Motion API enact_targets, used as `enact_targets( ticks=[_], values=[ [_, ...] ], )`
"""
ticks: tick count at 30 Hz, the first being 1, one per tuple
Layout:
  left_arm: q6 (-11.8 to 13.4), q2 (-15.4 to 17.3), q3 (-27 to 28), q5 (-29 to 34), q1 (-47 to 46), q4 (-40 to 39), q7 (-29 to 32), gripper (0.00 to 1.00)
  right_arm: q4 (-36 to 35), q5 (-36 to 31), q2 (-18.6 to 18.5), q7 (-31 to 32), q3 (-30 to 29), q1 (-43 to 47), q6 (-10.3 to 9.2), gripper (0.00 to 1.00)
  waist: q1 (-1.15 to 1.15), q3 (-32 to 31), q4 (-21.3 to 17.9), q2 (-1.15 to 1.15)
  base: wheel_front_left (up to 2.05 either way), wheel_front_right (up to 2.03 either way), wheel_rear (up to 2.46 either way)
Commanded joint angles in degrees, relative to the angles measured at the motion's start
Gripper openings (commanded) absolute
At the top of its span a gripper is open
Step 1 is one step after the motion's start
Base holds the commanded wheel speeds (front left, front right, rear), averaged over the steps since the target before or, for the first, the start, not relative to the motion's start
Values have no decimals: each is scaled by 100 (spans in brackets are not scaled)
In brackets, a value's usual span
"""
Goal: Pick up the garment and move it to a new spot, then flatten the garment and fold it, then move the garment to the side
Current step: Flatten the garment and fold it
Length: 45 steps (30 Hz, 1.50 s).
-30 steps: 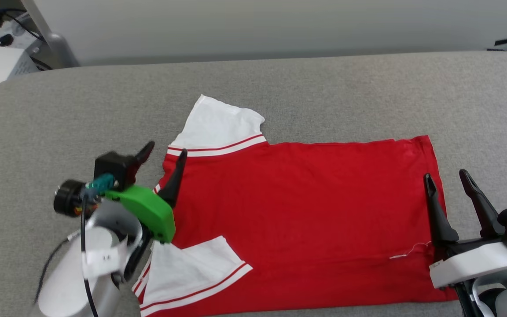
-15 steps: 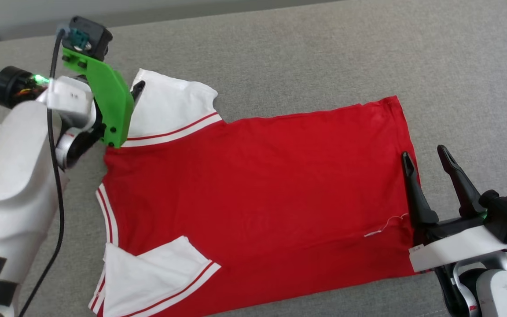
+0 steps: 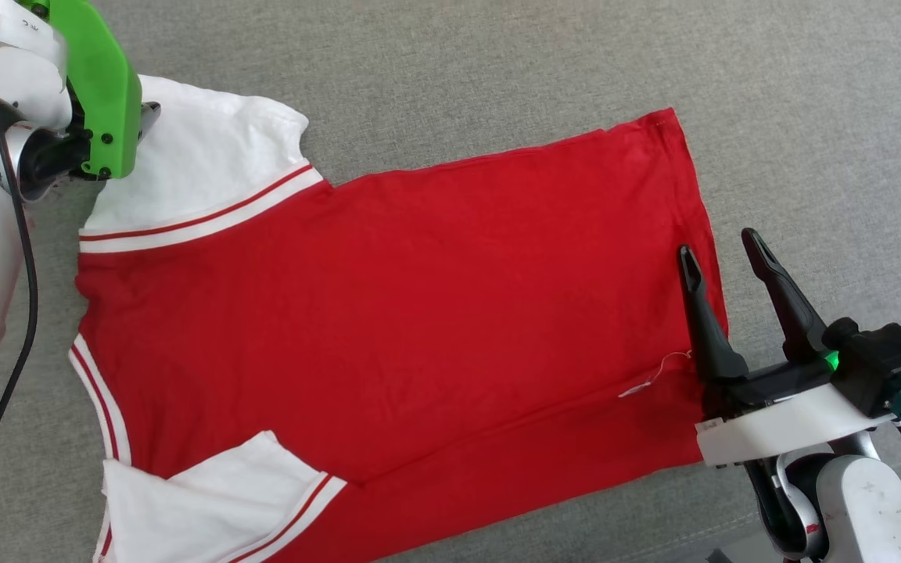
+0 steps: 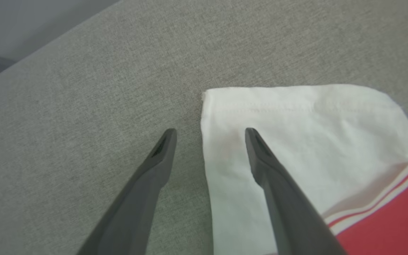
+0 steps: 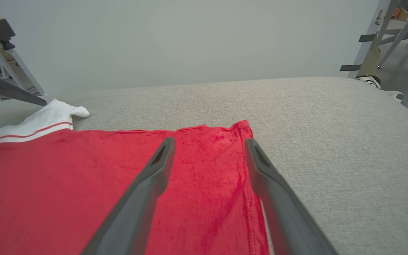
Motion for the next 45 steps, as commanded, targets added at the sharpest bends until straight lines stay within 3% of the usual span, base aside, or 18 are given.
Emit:
enact_targets(
  ticks=[1,9,10,11,12,22,29,37,45],
  values=[
    [20,3,-12,-13,-113,106,-31,100,10,31,22,-56,37,-113,-4,100,-1,221,-181,0,0,0,0],
    [42,-68,-45,-125,-98,610,90,100,53,21,46,-95,61,-177,-4,100,-1,295,-236,0,0,0,0],
    [40,-76,-55,-140,-94,640,120,81,52,18,47,-94,56,-178,-4,100,-1,295,-232,0,0,0,0],
    [35,-91,-70,-172,-85,671,170,29,49,15,48,-92,52,-181,-4,100,-1,296,-228,0,0,0,0],
    [30,-110,-72,-218,-75,687,214,0,47,13,47,-90,47,-183,-4,100,-1,296,-221,0,0,0,0],
    [5,-234,51,-479,-13,645,-270,0,91,7,-19,21,5,-195,-4,100,-1,98,-83,0,0,0,0],
    [-8,-261,8,-506,266,316,-938,0,40,3,-348,458,-169,-168,-4,100,-1,-394,210,0,0,0,0],
    [35,-278,-15,-632,916,-756,-1421,0,-12,282,-1176,1846,-220,-358,-4,100,-1,-782,672,0,0,0,0],
    [532,-10,15,-614,1579,-2343,-1384,0,295,900,-1943,3596,-165,-1083,-4,100,-1,-704,1067,0,0,0,0]
  ],
)
